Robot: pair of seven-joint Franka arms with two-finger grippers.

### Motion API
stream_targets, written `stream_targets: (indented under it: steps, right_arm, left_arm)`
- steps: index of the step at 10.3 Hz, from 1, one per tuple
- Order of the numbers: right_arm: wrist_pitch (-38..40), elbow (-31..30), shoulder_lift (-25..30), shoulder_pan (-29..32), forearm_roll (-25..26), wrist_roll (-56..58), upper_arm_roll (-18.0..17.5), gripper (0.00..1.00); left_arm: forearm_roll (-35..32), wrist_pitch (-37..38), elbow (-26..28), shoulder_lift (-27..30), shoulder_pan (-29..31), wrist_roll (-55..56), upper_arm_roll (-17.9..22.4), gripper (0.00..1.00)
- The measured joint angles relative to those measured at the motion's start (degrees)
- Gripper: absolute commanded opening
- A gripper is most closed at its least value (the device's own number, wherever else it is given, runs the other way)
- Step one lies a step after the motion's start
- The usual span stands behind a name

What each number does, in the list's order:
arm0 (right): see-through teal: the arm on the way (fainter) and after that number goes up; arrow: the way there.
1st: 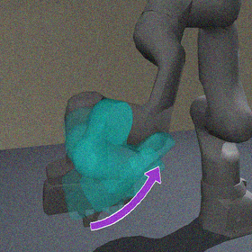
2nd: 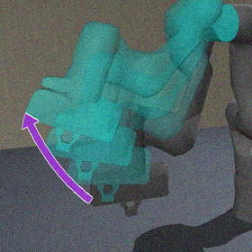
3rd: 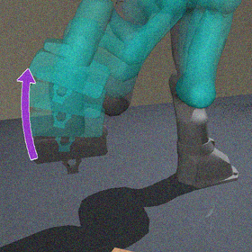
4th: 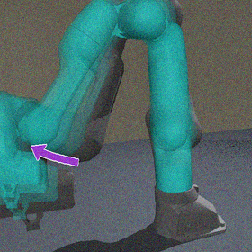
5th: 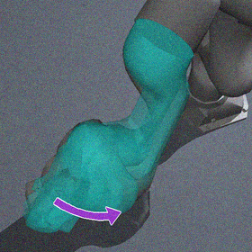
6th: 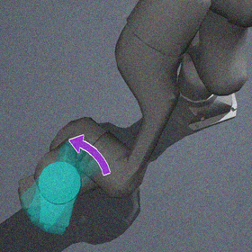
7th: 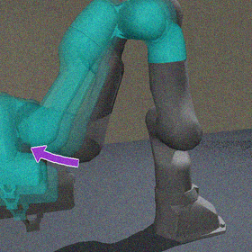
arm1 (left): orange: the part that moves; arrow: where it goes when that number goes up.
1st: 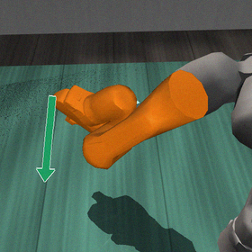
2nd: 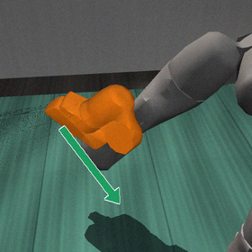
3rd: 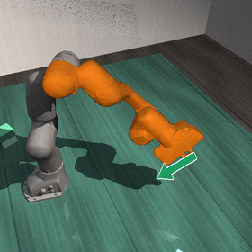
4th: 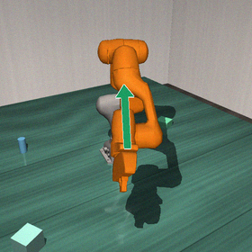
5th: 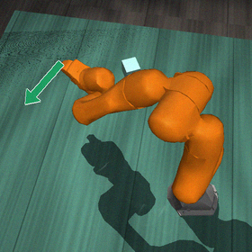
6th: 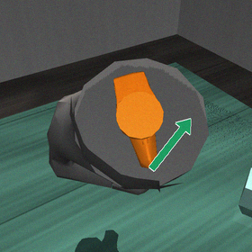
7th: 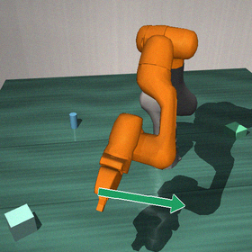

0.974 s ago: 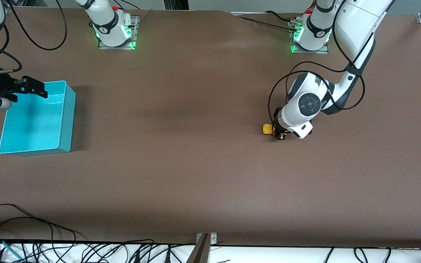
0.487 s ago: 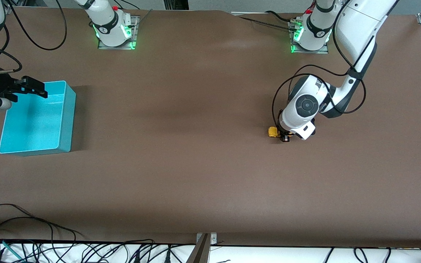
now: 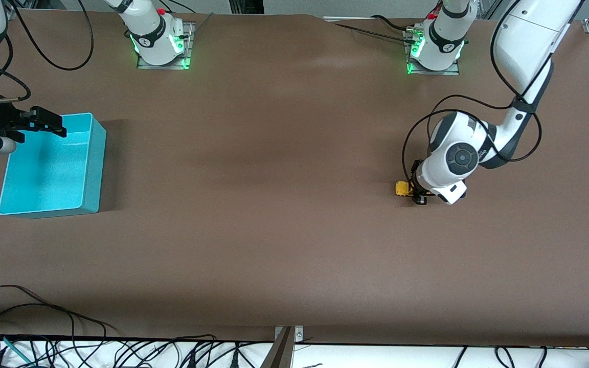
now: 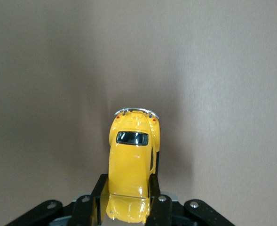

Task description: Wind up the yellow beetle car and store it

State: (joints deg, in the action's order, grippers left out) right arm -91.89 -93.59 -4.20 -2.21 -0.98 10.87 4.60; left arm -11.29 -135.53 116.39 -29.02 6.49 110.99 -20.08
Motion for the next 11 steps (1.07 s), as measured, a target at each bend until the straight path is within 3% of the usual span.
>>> stream_targets:
  steps: [9,11]
  right_arm:
    - [0.0,0.0,0.0,0.0,0.0,0.0,0.1,1.0]
    - [0.0,0.0,0.0,0.1,0.0,0.0,0.2,1.0]
  left_arm:
    - [-0.1,0.8,0.3,0.2,9.8,-9.4,0.0,0.0]
    - [-2.7,0.9,0.3,0.3,11.4,-10.1,0.1,0.0]
